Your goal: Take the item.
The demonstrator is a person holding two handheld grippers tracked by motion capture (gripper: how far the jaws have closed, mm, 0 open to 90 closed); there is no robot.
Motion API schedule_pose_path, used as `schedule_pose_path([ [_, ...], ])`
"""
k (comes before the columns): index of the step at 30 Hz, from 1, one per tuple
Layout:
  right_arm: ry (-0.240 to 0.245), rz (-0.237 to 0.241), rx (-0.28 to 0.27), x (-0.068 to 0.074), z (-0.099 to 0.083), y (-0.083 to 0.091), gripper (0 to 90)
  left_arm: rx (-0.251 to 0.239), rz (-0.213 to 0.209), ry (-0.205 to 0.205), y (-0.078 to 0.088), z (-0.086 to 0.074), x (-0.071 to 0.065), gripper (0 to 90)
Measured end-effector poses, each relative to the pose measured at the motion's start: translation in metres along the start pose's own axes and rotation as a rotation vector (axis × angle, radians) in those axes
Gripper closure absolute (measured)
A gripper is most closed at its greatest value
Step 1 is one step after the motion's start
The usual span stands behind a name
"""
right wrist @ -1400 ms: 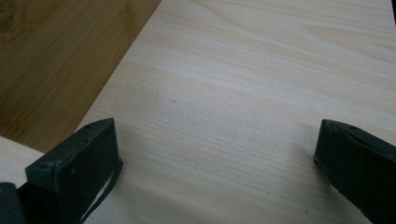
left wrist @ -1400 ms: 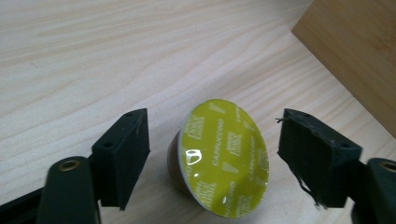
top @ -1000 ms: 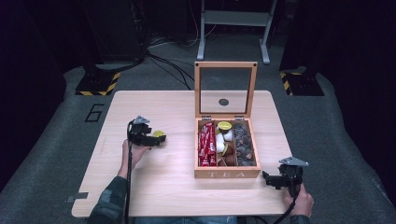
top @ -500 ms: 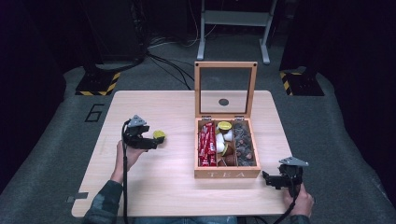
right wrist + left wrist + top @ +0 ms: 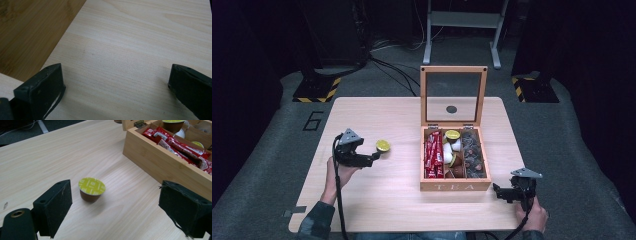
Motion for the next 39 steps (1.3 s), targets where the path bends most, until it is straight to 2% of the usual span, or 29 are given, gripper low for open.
schedule_pose_path([
  [10,0.0,0.0,0.0,0.0,0.0,0.0,0.0,0.002,0.041,0.007,0.024,-0.025,0.004,8.4],
  [15,0.0,0.0,0.0,0.0,0.0,0.0,0.0,0.003,0.069,0.015,0.036,-0.042,0.006,7.3],
  [27,0.0,0.0,0.0,0.0,0.0,0.0,0.0,0.038,0.118,0.085,0.052,-0.095,0.013,4.9],
  [30,0.0,0.0,0.0,0.0,0.0,0.0,0.0,0.058,0.133,0.11,0.052,-0.113,0.017,4.1],
  [33,0.0,0.0,0.0,0.0,0.0,0.0,0.0,0.099,0.152,0.125,0.05,-0.13,0.022,4.4],
  [34,0.0,0.0,0.0,0.0,0.0,0.0,0.0,0.12,0.158,0.141,0.048,-0.139,0.024,4.6],
  [37,0.0,0.0,0.0,0.0,0.0,0.0,0.0,0.16,0.179,0.135,0.047,-0.152,0.028,4.4],
  [39,0.0,0.0,0.0,0.0,0.0,0.0,0.0,0.168,0.201,0.134,0.046,-0.158,0.03,3.8],
])
Point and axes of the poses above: each handheld gripper's, and its own axes: y roughly backward along the jaws, z roughly out of its top, x roughly to its left, the point moved 8 cm from there along -y, roughly forward along the jaws
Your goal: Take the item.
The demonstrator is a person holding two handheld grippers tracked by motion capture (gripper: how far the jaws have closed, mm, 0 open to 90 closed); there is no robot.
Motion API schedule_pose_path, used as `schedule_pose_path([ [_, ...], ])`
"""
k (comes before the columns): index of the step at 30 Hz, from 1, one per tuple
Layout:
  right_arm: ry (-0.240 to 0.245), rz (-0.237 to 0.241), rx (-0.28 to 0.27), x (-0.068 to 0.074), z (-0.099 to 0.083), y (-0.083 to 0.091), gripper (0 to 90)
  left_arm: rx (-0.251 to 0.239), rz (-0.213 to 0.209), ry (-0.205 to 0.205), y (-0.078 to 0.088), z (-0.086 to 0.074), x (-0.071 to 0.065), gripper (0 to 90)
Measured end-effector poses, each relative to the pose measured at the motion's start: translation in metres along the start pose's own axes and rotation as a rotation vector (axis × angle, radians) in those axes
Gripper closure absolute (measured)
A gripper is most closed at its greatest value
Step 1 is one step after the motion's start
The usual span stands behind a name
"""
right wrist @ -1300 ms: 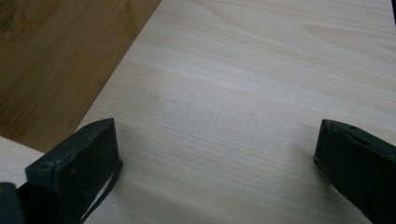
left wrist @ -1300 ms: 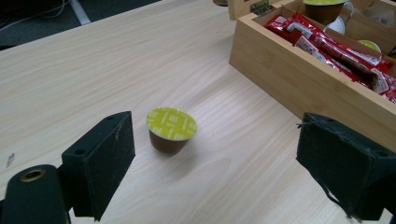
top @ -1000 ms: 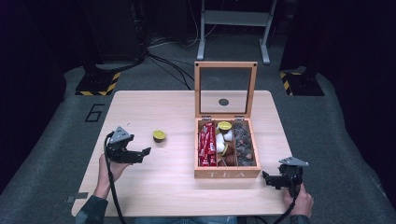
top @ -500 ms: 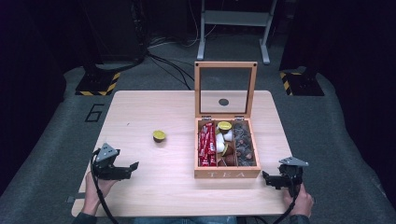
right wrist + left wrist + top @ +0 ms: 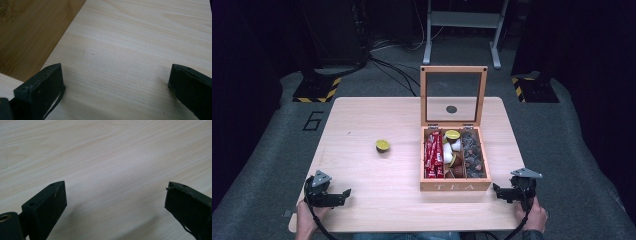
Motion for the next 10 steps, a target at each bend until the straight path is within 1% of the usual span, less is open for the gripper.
schedule_pose_path([
  [1,0.0,0.0,0.0,0.0,0.0,0.0,0.0,-0.007,0.022,-0.002,-0.0025,-0.0012,0.0015,3.5],
  [2,0.0,0.0,0.0,0.0,0.0,0.0,0.0,0.01,0.032,-0.014,-0.0037,-0.0036,0.0018,2.7],
  [3,0.0,0.0,0.0,0.0,0.0,0.0,0.0,0.002,0.038,-0.016,-0.0055,-0.0046,0.0016,2.2],
  [4,-0.001,0.0,0.0,0.0,0.0,0.0,0.0,-0.003,0.032,-0.015,-0.0055,-0.0051,0.0018,0.8],
  [7,-0.003,0.0,-0.001,0.0001,0.0002,0.0,0.0,-0.003,0.031,-0.007,-0.0067,-0.0051,0.0039,0.0],
  [9,0.0,0.0,0.0,0.0,0.0,0.0,0.0,0.009,0.006,0.006,-0.0081,-0.0049,0.0054,0.1],
  [10,-0.002,0.0,0.0,0.0001,0.0001,0.0,0.0,0.008,0.004,0.006,-0.0086,-0.0046,0.0059,0.0],
])
Point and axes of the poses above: each handheld gripper's, and its own axes: y roughly backward along the jaws, z roughly out of its top, x roughly to its left, the point moved 8 cm from there along -y, roughly forward along the jaws
